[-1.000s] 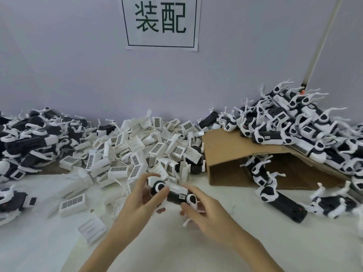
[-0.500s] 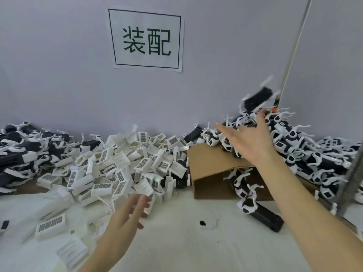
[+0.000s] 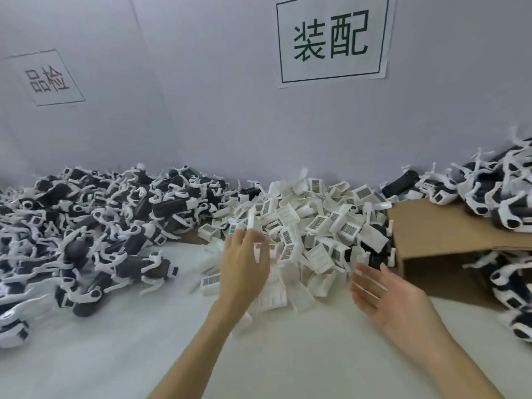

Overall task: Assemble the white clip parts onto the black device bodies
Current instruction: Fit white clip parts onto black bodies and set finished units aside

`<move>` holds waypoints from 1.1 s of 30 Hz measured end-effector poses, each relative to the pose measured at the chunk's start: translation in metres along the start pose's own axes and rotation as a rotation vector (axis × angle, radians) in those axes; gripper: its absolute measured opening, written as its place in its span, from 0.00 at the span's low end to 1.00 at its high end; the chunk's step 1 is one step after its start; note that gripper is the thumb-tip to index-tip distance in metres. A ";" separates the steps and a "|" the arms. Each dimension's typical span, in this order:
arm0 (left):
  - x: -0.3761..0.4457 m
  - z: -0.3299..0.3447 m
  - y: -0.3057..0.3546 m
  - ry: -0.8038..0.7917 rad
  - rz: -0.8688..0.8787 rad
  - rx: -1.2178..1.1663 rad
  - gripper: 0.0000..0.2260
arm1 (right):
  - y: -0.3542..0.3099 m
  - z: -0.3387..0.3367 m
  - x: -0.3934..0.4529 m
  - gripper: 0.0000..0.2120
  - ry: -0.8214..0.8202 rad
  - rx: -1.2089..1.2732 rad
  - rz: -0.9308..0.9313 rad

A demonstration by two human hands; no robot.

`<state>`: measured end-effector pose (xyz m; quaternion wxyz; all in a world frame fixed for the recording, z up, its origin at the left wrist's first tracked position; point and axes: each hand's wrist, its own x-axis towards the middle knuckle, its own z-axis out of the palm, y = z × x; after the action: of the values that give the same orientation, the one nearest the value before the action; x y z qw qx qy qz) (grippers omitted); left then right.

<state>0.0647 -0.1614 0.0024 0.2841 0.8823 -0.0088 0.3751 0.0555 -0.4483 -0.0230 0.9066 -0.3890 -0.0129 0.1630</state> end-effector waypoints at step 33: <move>0.066 -0.012 0.020 -0.200 0.979 0.448 0.14 | 0.007 0.008 -0.005 0.24 0.049 -0.029 0.041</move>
<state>0.0996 -0.1595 0.0630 -0.1207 0.8455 -0.3653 0.3704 0.0477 -0.4396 -0.0214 0.8973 -0.4061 0.0148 0.1721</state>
